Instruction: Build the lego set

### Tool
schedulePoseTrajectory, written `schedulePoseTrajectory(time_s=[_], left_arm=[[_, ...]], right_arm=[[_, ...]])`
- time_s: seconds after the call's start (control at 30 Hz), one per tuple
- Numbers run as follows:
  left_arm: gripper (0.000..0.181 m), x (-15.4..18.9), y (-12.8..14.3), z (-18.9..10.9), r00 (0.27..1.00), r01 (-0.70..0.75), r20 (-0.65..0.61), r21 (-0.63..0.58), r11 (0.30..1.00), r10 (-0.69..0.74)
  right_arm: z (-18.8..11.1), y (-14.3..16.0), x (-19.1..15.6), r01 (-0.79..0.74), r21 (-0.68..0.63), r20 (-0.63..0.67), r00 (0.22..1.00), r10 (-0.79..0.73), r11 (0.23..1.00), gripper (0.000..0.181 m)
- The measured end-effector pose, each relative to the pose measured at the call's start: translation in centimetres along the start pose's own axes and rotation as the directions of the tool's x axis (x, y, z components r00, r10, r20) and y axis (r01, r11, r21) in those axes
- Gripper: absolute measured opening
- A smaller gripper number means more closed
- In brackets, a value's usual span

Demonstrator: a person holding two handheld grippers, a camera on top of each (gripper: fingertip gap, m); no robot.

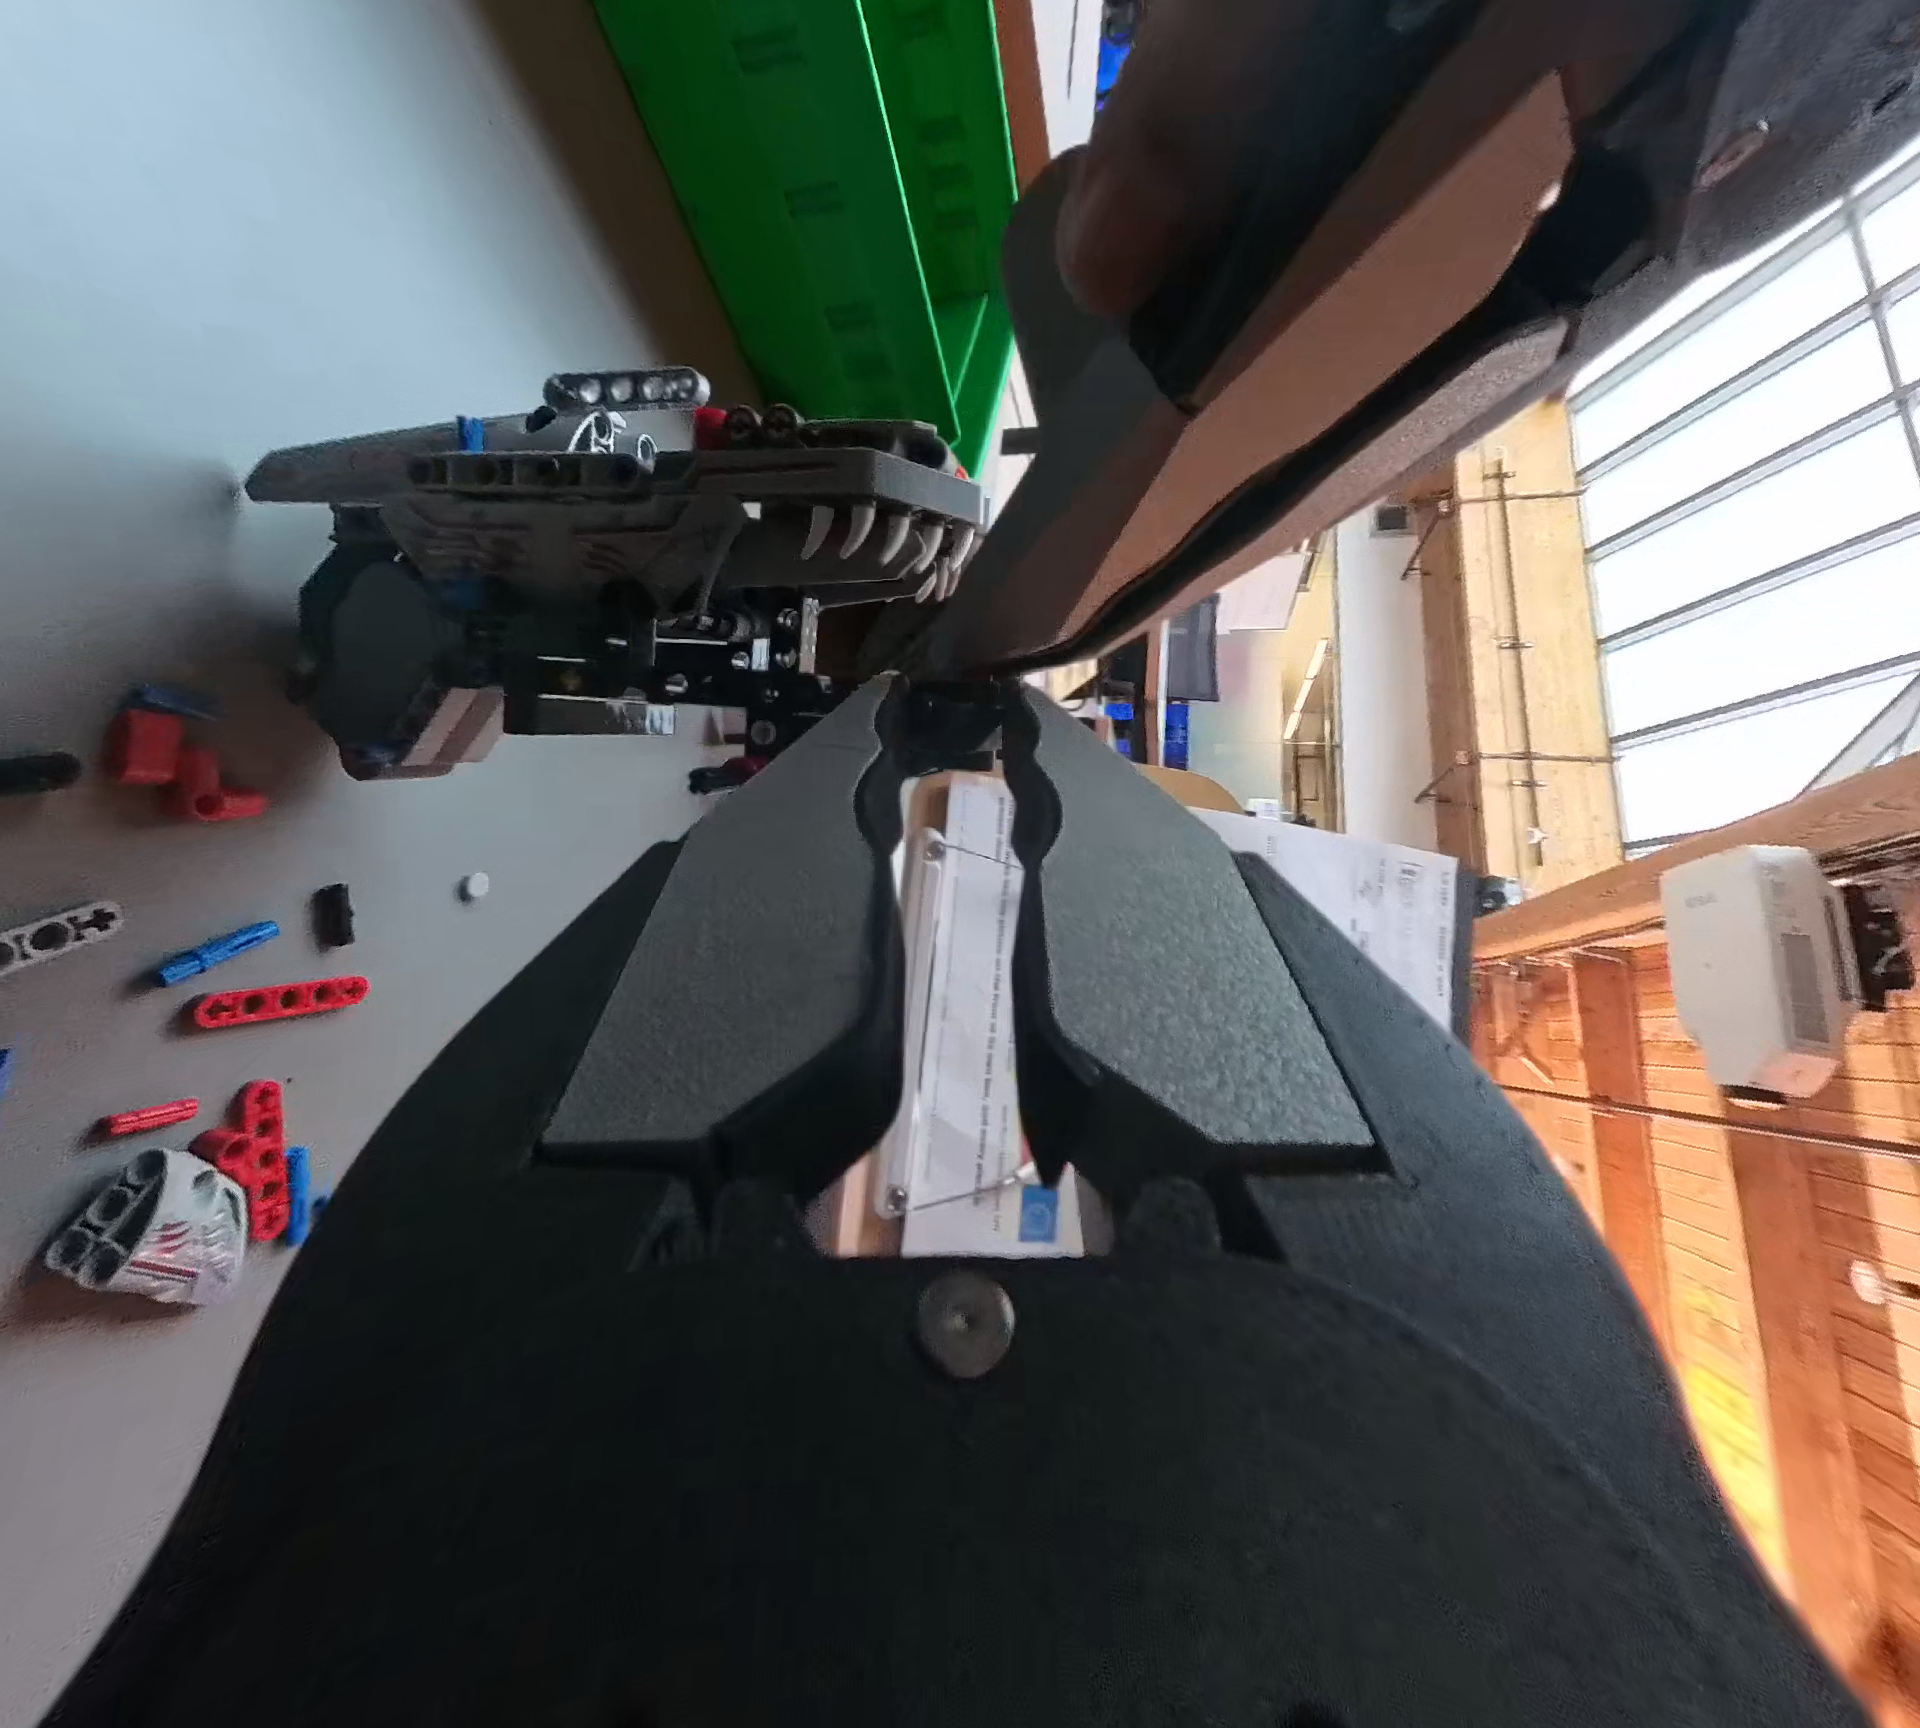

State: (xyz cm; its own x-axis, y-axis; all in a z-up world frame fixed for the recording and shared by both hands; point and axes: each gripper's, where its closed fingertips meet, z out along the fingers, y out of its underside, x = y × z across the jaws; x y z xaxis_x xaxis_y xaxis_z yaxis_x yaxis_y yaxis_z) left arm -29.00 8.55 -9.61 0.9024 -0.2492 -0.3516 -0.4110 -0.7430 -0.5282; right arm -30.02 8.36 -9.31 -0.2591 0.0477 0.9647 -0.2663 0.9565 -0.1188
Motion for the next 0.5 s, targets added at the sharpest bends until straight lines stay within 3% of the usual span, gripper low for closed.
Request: schedulePoseTrajectory(time_s=[0.5], left_arm=[[0.001,0.26,0.75,-0.69,0.998,0.058,-0.019,0.051,0.997,-0.057]], right_arm=[[0.15,-0.88,-0.01,0.02,0.025,-0.024,1.0,-0.019,1.0,0.013]])
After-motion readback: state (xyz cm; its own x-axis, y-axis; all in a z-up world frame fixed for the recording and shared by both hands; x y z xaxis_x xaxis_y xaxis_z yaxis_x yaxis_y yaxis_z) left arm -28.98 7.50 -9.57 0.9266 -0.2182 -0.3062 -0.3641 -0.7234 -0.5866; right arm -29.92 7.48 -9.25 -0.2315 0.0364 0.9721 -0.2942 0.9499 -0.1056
